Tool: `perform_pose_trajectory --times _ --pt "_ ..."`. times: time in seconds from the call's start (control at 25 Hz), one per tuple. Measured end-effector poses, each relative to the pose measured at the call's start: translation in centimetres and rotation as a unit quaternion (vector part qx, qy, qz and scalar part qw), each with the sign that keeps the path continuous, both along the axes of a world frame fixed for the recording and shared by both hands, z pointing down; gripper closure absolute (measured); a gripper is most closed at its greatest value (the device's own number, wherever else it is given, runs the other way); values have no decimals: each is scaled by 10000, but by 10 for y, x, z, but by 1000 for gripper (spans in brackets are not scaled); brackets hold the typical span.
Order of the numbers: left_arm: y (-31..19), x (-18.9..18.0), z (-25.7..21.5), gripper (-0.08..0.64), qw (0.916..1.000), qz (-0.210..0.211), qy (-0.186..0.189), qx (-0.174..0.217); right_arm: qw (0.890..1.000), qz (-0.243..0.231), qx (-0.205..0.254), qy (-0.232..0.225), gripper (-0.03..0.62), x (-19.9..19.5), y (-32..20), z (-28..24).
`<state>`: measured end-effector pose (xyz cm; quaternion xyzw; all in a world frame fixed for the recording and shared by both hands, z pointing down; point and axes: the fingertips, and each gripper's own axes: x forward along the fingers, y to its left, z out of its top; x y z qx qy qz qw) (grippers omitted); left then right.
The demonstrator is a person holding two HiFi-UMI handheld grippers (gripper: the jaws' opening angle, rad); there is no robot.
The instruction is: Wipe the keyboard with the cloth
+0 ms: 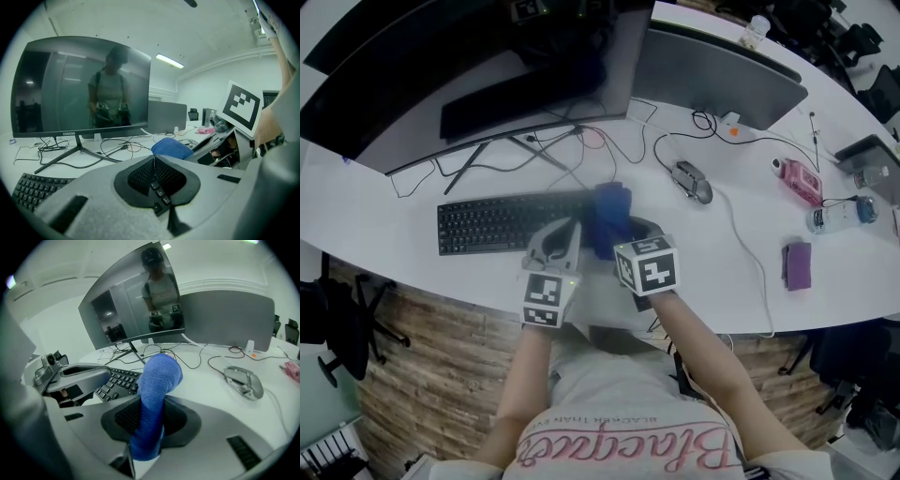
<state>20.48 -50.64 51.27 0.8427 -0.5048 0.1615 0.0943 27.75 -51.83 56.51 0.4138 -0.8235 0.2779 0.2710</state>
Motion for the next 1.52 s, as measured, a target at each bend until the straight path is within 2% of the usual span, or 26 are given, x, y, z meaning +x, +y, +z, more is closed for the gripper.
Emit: perform_pose_trajectory --times 0.52,0.76,1.12,1.52 --pt "10 6 -11 554 9998 127 -34 127 9939 897 621 166 497 71 7 -28" --pt "23 -8 -27 554 9996 78 -125 228 9864 1074 1234 144 497 77 19 -66" --pt "50 -35 -64 554 9983 23 -172 562 9783 837 1894 26 497 41 58 -115" --pt "107 -75 -105 554 9956 237 -63 909 9702 632 2331 -176 497 -45 122 -148"
